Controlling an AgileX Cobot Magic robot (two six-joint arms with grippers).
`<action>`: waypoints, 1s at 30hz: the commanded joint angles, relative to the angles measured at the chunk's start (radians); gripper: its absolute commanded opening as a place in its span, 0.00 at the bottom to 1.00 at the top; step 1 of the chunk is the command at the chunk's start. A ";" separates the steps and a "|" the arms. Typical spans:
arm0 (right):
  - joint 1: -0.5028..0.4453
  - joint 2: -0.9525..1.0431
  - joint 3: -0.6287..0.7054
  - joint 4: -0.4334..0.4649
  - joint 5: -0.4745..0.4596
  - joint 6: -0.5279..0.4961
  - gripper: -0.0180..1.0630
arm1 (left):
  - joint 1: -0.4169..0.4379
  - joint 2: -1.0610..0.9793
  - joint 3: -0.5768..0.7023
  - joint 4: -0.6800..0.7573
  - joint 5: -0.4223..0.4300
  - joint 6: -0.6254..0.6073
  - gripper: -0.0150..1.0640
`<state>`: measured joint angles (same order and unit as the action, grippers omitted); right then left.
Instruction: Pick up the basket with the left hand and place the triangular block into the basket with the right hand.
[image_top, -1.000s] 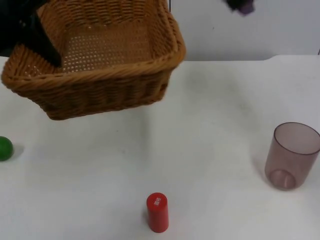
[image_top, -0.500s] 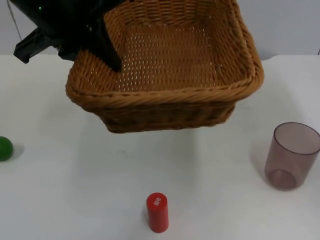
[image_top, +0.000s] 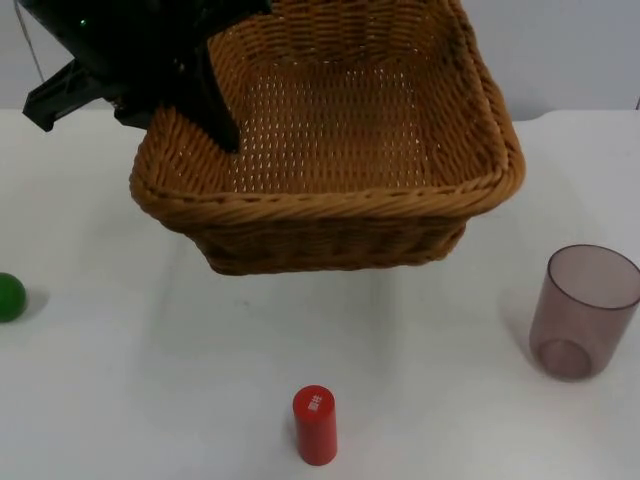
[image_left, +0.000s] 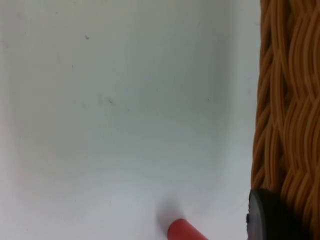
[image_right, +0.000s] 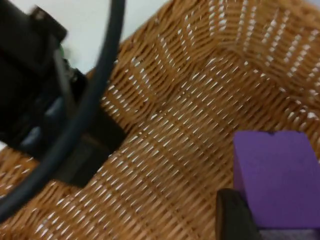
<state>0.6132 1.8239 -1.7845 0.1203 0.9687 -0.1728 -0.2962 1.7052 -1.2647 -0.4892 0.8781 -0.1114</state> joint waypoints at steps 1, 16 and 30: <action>0.004 0.044 0.002 -0.011 -0.055 0.023 0.02 | -0.005 -0.013 -0.001 -0.020 -0.002 -0.010 0.01; 0.004 0.127 0.002 -0.066 -0.048 0.057 0.02 | -0.005 -0.013 -0.001 -0.020 -0.006 -0.010 0.01; 0.004 0.160 0.002 -0.065 0.011 0.022 0.02 | -0.005 -0.013 -0.001 -0.030 -0.001 -0.010 0.01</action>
<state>0.6147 1.9858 -1.7811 0.0578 0.9742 -0.1421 -0.2962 1.7052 -1.2647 -0.4892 0.8805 -0.1114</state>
